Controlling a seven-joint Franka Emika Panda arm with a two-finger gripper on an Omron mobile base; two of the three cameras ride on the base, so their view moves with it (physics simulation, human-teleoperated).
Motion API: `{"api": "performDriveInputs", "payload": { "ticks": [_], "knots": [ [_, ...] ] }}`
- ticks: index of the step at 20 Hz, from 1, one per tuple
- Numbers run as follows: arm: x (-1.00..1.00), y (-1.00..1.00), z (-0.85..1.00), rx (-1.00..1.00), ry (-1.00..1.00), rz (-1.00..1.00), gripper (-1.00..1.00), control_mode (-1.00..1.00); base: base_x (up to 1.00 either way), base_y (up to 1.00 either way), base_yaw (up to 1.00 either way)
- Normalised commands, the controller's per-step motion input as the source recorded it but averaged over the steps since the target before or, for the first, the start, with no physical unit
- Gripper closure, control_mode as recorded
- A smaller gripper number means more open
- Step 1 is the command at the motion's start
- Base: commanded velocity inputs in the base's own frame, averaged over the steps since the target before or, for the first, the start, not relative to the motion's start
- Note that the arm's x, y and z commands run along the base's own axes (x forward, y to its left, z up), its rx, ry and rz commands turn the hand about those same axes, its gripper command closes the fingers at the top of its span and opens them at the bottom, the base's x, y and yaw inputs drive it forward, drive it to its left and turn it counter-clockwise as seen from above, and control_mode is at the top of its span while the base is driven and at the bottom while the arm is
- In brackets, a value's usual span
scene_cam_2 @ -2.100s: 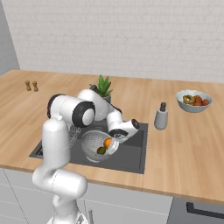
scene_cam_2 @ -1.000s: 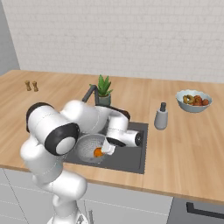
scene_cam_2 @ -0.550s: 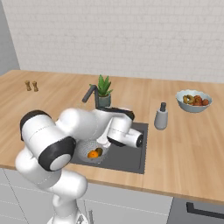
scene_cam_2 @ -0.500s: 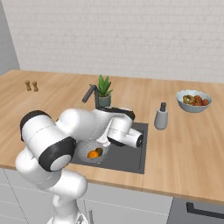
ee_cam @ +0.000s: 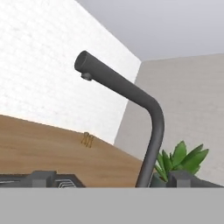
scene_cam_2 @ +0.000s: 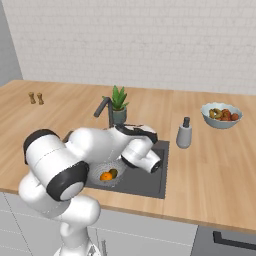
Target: Put the colander in the sink, put the mango, orange in the colander, and turn on the sink faucet and pour water over the colander.
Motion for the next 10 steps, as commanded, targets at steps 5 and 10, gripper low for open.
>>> {"api": "performDriveInputs", "payload": {
  "ticks": [5, 10],
  "knots": [
    [0.33, 0.09, 0.01, 0.14, 0.19, -0.15, -1.0, -1.0, 0.0, 0.0, 0.0],
    [0.33, 0.21, 0.0, 0.1, 0.17, -0.14, -1.0, -1.0, 0.0, 0.0, 0.0]
  ]
}}
